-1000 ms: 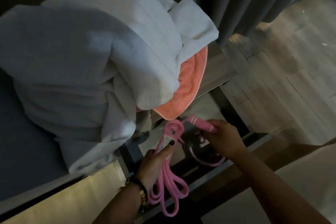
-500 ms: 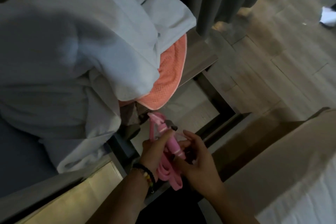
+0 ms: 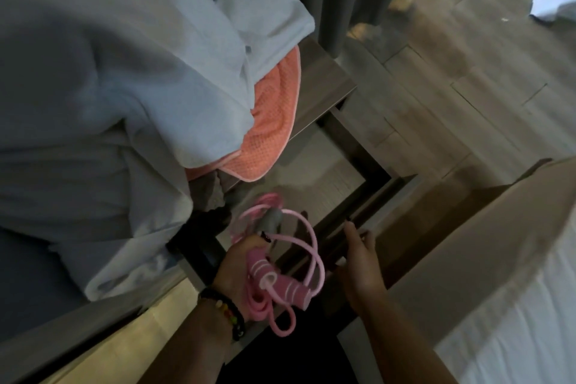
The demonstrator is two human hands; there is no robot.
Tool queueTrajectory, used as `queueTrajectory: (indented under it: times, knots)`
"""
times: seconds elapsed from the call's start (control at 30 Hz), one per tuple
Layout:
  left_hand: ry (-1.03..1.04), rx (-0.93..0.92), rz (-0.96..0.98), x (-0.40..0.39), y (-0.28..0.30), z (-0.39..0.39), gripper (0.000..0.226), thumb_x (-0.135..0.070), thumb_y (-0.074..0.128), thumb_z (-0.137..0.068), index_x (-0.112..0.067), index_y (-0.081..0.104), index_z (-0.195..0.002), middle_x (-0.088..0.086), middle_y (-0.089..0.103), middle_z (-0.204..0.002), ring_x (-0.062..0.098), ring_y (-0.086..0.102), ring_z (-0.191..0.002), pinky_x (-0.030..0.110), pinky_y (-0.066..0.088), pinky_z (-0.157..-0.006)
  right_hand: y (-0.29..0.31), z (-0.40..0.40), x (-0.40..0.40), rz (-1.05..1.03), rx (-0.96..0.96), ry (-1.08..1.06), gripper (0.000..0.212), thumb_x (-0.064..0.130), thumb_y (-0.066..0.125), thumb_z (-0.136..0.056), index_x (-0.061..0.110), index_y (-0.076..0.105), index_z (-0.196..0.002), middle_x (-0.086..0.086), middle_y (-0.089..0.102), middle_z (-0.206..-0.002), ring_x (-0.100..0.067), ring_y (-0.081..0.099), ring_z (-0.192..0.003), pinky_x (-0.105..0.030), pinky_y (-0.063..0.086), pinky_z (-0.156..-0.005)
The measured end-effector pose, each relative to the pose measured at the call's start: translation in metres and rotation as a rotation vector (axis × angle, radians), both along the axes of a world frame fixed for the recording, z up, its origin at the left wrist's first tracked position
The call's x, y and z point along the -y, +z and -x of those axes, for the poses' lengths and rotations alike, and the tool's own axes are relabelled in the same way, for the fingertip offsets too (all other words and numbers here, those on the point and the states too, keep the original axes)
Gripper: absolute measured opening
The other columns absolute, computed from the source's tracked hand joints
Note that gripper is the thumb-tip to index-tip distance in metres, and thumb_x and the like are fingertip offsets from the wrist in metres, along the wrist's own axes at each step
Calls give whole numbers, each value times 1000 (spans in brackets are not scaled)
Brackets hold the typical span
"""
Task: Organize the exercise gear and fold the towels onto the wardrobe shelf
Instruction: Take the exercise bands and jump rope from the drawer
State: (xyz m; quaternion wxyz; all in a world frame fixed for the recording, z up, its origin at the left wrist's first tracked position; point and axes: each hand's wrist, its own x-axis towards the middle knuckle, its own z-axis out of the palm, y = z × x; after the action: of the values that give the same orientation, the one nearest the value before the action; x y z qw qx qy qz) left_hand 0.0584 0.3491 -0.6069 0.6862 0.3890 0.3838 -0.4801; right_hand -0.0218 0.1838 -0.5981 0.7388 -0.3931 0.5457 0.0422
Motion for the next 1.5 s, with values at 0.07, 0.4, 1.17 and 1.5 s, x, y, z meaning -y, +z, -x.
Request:
queueTrajectory:
  times: [0.07,0.4,1.17,1.5]
  knots:
    - [-101,-89,128,-13,6,1,53,-15,74,-63,-7,66,-115,21,65,-115,39,61,-108,50,48,-94,-3,-3,-1,-39,67,10,27,41,36,-100,29,45,-122,2,58,-116,-17,57,-104,-44,44,-94]
    - [-172,-35,108,-52,31,0,53,-14,93,-25,-3,60,-64,11,52,-54,22,50,-40,27,45,-43,-21,-49,5,-236,279,0,61,69,33,-87,36,45,-137,-4,37,-151,-32,37,-136,-62,40,-101]
    - [-82,296,-228,-110,52,15,64,-22,74,-42,4,57,-98,16,54,-60,24,49,-45,31,45,-52,-25,-159,-11,-227,236,230,54,61,25,-96,27,42,-136,3,43,-143,-24,49,-122,-54,29,-111]
    - [49,471,-284,-107,107,40,24,-6,67,-73,-2,61,-96,15,60,-66,26,56,-49,31,49,-49,76,-94,-67,-89,112,842,25,29,53,-94,15,61,-114,-8,61,-120,-29,59,-108,-46,47,-95]
